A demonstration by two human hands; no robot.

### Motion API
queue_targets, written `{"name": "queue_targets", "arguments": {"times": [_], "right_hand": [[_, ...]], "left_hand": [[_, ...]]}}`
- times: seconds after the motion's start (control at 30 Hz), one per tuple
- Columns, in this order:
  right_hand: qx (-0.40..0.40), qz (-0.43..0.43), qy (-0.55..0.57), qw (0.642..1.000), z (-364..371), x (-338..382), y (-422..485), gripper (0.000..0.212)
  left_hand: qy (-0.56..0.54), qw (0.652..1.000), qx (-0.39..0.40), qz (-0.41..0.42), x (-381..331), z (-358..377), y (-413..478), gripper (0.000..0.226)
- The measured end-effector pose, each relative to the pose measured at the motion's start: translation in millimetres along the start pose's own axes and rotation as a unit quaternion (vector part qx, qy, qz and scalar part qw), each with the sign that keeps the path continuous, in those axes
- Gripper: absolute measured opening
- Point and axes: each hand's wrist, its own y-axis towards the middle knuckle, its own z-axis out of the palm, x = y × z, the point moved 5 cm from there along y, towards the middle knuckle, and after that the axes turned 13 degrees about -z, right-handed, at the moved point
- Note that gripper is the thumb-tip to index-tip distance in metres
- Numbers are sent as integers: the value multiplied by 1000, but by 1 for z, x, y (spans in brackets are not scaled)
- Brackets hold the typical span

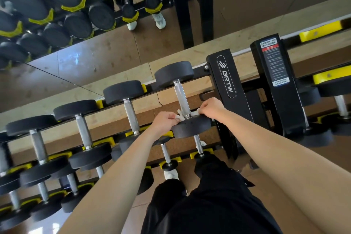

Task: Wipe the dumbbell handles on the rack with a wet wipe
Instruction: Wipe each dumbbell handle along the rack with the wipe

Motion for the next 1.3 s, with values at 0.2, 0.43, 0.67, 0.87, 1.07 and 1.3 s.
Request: {"name": "queue_targets", "arguments": {"times": [0.2,0.43,0.67,0.87,1.07,1.3], "right_hand": [[-69,-56,36,995,5,7,-35,19],[-130,-122,208,962,23,22,-144,13],[-1,-70,329,942,133,25,-217,24],[-27,-11,270,962,208,-22,-241,16],[-61,28,200,977,227,-84,-216,26],[-6,73,230,970,269,-176,-150,44]], "left_hand": [[-179,979,87,35,22,-15,-61,22],[-507,837,197,66,74,6,-110,13],[-434,891,125,45,151,59,-131,13],[-335,941,45,36,213,117,-112,27],[-335,936,93,56,236,171,-90,15],[-349,931,2,-110,267,250,10,8]]}}
